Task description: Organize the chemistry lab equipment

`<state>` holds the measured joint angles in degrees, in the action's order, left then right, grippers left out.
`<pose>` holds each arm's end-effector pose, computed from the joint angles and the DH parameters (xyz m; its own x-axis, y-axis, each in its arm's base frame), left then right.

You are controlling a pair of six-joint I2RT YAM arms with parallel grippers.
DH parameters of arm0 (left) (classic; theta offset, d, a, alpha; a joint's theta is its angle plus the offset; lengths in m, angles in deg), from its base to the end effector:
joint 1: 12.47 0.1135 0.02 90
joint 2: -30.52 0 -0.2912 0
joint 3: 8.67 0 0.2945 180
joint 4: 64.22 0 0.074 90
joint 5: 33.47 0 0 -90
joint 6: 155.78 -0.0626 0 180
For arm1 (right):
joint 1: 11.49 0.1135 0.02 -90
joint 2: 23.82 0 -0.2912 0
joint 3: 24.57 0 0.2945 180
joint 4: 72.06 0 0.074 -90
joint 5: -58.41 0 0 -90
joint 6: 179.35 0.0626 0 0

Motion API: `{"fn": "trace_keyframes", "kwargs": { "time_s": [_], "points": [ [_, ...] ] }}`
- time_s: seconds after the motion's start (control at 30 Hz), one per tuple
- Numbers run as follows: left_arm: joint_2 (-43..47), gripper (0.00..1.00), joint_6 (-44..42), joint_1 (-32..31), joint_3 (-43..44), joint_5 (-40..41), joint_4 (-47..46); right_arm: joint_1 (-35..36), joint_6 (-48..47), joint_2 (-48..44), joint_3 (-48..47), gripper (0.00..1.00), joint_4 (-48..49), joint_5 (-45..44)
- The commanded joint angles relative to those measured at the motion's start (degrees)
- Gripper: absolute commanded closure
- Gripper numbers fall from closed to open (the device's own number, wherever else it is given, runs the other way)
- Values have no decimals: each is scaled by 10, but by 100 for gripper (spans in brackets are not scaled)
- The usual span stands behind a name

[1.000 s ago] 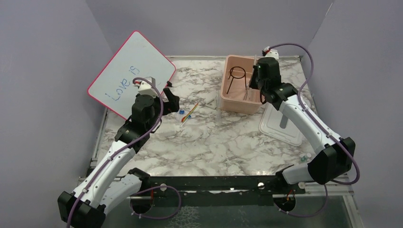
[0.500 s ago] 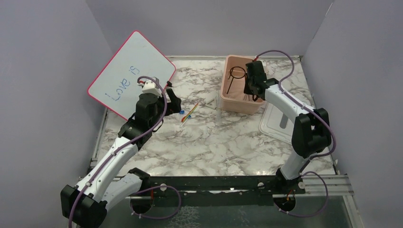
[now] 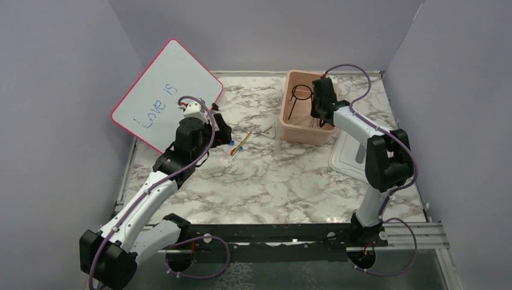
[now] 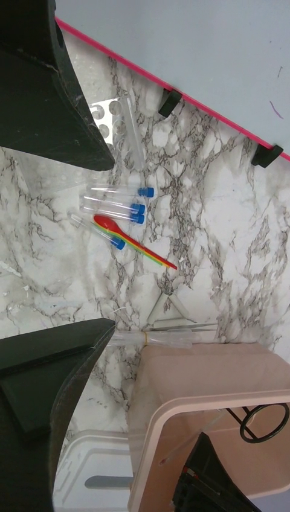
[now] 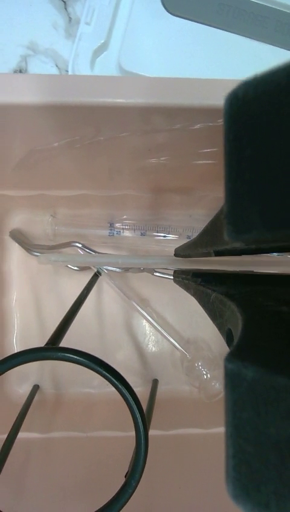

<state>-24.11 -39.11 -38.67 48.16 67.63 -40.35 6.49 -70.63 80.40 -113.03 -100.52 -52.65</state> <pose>0.2490 -0.1091 0.3123 -0.4185 -0.2850 -0.8624 0.0950 0.9306 -0.3536 0.4539 0.1236 0.2234 -0.6421 0.1065 -0.7592 0.1721 0.9851 -0.0073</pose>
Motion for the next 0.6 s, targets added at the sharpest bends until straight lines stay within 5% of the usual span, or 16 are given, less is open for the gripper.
{"fn": "trace_keyframes", "kwargs": {
  "time_s": [0.0,0.3,0.57],
  "points": [
    [-6,5,-6,3,11,-15,-8,-2,-5,13,13,77,37,-15],
    [-59,8,-10,3,29,-69,-8,-2,22,-90,32,66,7,22],
    [-218,28,-35,3,124,-139,49,-2,46,-216,72,66,-29,124]
  ]
}}
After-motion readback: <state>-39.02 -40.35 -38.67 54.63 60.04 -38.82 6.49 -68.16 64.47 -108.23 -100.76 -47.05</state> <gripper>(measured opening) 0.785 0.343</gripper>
